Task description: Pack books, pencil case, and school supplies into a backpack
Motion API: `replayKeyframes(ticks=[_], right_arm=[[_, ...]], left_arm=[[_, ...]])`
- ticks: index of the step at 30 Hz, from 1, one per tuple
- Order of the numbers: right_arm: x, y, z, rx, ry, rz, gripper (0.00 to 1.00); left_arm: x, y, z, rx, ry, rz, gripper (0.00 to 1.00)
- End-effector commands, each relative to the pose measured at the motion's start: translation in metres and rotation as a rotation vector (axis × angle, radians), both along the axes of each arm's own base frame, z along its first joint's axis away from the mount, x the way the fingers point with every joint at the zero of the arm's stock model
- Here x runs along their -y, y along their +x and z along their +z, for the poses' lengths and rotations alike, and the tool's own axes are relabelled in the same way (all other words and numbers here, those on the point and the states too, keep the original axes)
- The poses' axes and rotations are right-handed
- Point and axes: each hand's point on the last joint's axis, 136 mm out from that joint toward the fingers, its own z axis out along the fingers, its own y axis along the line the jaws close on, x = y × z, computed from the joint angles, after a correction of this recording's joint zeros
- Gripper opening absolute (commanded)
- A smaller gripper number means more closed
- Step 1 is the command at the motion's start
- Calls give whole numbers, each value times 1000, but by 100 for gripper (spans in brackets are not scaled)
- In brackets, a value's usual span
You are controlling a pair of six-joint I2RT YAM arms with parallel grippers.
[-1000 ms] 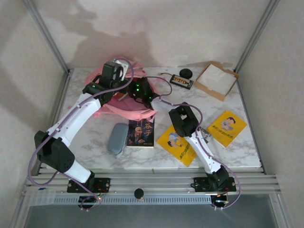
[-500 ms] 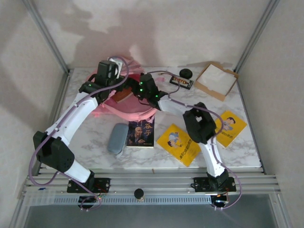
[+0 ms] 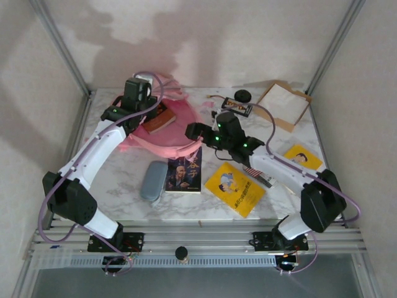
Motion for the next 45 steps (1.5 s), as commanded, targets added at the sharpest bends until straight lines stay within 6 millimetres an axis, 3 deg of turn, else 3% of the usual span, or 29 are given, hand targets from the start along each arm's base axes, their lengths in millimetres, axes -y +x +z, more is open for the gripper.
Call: replayKeyframes(ticks=[1,7,11,16,19,21,22,25,28,34,38,41,45], right_arm=[[18,-31,-38,-120,-90,46,99],[26,-53,-70,-202,-143,108,99],[21,-56,-89,-231,-144,137,98],[3,-57,-109,-287,-97,167,89],[1,-54,-128,-322,-127,163,85],[-1,-52,-133,-322,-125,162,82],[-3,-52,-136,-327,-119,167,80],[0,-50,-154,-362,-143,161,75],[2,-45,-158,-343,-149,146,66],[-3,-46,-173,-373,-159,174,56],[-4,-45,-178,-375,-162,177,49],[-10,-44,-177,-379,-152,197,43],[-15,-43,-176,-381,-143,218,41]], left_arm=[[-17,4,5,55,-34,91,0],[-38,-5,-49,-47,-14,205,0],[-18,-14,-72,-81,-116,139,0],[0,-32,-97,-131,-177,99,2],[7,-37,-93,-137,-210,92,13],[22,-44,-79,-127,-261,53,43],[33,-51,-73,-117,-277,26,52],[49,-75,-78,-119,-320,17,60],[63,-100,-100,-166,-448,-1,59],[98,-138,-152,-287,-637,-82,61],[117,-151,-180,-355,-686,-122,61],[119,-154,-201,-398,-676,-114,61],[124,-159,-222,-440,-711,-112,60]])
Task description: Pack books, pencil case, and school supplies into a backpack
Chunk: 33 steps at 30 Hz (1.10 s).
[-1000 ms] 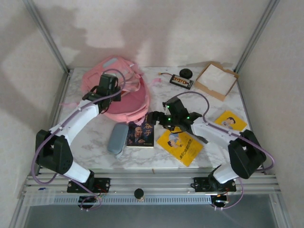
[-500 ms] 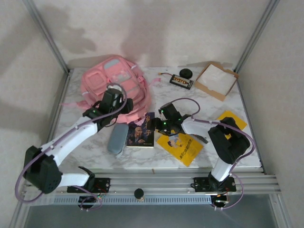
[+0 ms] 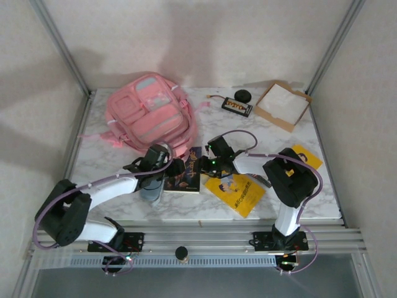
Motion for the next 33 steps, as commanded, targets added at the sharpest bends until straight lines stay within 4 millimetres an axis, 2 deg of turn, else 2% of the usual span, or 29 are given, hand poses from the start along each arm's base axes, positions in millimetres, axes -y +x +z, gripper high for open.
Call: replayKeyframes(ticks=[1,9,14,19,23,28,29,31,33], right_arm=[[-11,5,8,17,37,38,40],[-19,3,17,15,102,53,34],[-28,3,35,43,154,67,30],[-26,0,23,15,118,75,24],[-17,3,33,45,121,37,17],[-21,1,39,41,147,55,7],[-20,0,38,36,146,56,5],[-6,9,39,41,137,13,3],[4,13,50,63,147,-16,1]], left_arm=[[13,-2,-9,-20,-78,-10,59],[9,-12,-47,-128,-32,-7,57],[3,-21,-64,-174,-5,5,56],[6,-21,-61,-170,-8,-5,55],[4,-20,-59,-164,6,-5,56],[10,-18,-52,-154,-17,-18,55],[12,-16,-48,-149,-27,-21,55],[19,-12,-33,-125,-65,-31,57],[25,-5,-12,-86,-101,-33,60]])
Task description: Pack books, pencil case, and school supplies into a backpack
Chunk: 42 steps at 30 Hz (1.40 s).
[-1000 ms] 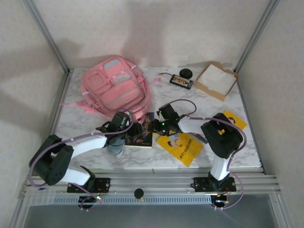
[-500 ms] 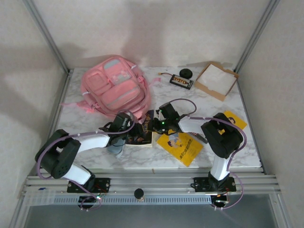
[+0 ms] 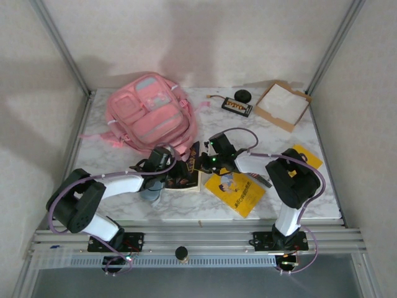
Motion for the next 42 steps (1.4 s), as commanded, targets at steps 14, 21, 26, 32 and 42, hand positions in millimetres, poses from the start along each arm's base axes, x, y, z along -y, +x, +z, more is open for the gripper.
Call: replayKeyframes(ticks=[14,21,26,32,42], right_arm=[[50,14,139,216,224,-20,3],[55,13,184,292,243,33,5],[45,11,214,327,323,91,6],[33,10,244,340,440,146,7],[33,16,255,329,518,147,7]], left_arm=[[-1,31,136,158,-183,20,79],[-9,42,149,141,-164,-20,86],[-11,46,139,119,-117,-45,87],[17,46,156,135,-309,-119,81],[33,35,187,171,-488,-176,56]])
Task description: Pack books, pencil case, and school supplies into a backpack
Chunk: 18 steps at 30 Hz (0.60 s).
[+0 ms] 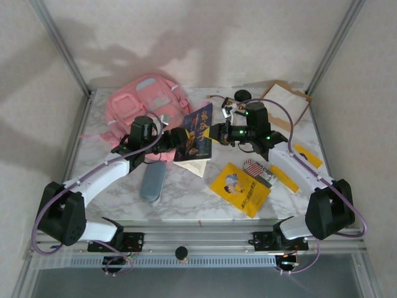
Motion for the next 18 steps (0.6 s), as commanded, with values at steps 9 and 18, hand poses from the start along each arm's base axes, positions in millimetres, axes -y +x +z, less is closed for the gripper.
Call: replayKeyframes(ticks=[9,18], right_arm=[[4,1,29,68,102,56,8],[13,7,1,31,66,72,10]], left_arm=[[21,-30,64,91,-245,-126,45],[21,-47,88,121,-314,-127,40]])
